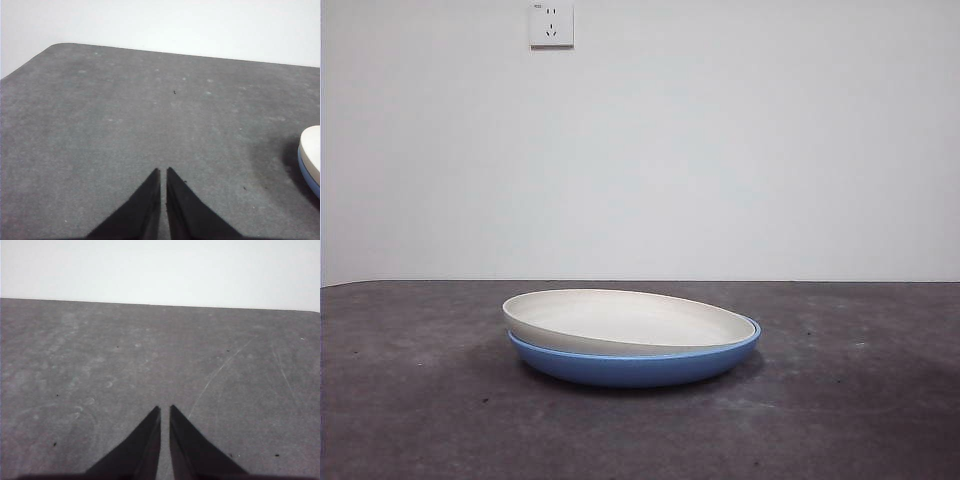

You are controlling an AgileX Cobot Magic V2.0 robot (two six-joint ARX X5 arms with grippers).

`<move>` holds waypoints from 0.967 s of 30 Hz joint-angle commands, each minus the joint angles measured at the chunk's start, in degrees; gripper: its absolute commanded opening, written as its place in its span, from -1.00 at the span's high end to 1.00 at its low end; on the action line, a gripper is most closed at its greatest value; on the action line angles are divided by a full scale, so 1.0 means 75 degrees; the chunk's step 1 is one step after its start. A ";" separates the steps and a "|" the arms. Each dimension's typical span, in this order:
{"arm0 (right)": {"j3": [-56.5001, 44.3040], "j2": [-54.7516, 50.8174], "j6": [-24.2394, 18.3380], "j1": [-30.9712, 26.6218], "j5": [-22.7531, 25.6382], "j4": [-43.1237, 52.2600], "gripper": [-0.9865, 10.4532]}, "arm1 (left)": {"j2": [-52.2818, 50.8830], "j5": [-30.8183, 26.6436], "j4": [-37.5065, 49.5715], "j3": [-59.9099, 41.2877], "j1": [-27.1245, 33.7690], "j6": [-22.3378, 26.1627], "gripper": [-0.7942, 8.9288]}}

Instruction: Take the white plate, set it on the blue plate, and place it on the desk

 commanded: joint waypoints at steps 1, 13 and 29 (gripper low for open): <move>-0.0041 -0.0050 -0.0085 -0.0015 0.0035 -0.0006 0.78 | -0.0015 -0.0023 -0.0052 -0.0157 -0.0003 0.0026 0.79; -0.0035 -0.0169 -0.0082 0.0015 0.0029 -0.0032 0.78 | -0.0015 -0.0023 -0.0052 -0.0157 -0.0003 0.0026 0.79; -0.0035 -0.0169 -0.0082 0.0012 0.0029 -0.0032 0.78 | -0.0015 -0.0023 -0.0052 -0.0157 -0.0003 0.0026 0.79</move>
